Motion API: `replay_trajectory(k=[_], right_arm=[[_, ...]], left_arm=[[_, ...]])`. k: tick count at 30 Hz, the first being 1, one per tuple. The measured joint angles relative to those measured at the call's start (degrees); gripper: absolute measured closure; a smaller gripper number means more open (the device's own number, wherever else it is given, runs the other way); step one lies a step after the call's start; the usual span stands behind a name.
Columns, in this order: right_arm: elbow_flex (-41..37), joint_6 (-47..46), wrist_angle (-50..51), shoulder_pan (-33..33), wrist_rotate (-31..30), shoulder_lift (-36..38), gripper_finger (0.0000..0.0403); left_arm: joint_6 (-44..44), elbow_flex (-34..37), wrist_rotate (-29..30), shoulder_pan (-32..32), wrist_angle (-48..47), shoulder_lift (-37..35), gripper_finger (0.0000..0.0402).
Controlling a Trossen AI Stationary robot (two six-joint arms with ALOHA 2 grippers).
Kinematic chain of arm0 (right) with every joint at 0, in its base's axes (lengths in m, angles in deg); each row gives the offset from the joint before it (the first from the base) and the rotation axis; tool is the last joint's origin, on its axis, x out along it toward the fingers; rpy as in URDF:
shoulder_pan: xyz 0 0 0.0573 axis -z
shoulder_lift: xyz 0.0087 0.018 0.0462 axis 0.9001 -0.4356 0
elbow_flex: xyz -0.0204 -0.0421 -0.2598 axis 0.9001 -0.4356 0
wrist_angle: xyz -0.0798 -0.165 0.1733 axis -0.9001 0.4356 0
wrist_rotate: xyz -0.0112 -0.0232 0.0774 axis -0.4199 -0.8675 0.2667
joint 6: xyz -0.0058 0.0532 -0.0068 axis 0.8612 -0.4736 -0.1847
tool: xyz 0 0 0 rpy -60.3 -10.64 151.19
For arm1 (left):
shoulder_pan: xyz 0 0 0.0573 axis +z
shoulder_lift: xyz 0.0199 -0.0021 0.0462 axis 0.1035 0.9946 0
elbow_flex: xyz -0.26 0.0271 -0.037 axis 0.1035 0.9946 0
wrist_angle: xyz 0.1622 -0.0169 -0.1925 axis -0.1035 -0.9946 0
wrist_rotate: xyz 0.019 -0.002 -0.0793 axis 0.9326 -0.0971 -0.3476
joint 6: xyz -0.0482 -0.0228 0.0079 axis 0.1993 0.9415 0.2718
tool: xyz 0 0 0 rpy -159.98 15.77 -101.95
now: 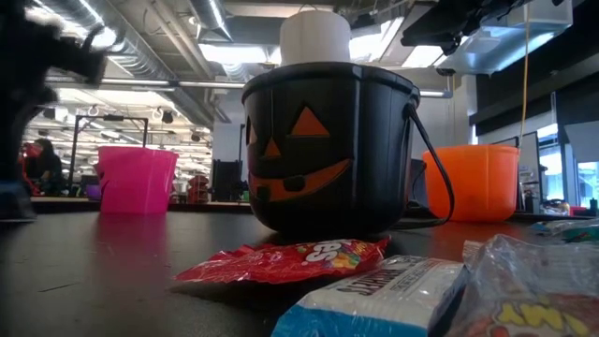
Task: Sort candy
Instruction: Put the white chocolate into the black bucket
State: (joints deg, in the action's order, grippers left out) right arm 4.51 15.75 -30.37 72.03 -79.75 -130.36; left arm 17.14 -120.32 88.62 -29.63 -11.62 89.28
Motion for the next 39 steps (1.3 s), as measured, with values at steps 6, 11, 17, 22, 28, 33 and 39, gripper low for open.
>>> replay_trajectory(k=[6,11,17,22,28,33,39], right_arm=[[0.00,0.00,-0.56,0.02,-0.01,0.00,0.0304],[0.00,0.00,-0.57,0.02,0.00,0.00,0.0304],[0.00,0.00,-0.52,0.02,-0.01,0.00,0.0304],[0.00,0.00,-0.50,0.02,-0.02,0.00,0.0304],[0.00,0.02,-0.50,0.02,-0.02,0.00,0.0304],[0.00,0.02,-0.21,0.02,-0.02,0.00,0.0304],[0.00,0.00,-0.04,0.02,-0.02,0.00,0.0304]], left_arm=[[-2.35,-5.61,13.03,0.04,1.09,-5.64,0.0401],[-10.07,-9.98,20.81,0.18,6.13,-7.75,0.0401],[-13.79,-11.51,17.04,2.36,7.87,-7.48,0.0401],[-16.63,-9.10,10.55,4.70,16.19,-4.24,0.0398],[-20.02,-7.85,3.39,6.49,25.42,4.40,0.0336],[-20.04,-7.85,0.51,7.19,26.17,11.41,0.0263],[-20.04,-7.85,-1.11,7.17,26.63,15.67,0.0212]])
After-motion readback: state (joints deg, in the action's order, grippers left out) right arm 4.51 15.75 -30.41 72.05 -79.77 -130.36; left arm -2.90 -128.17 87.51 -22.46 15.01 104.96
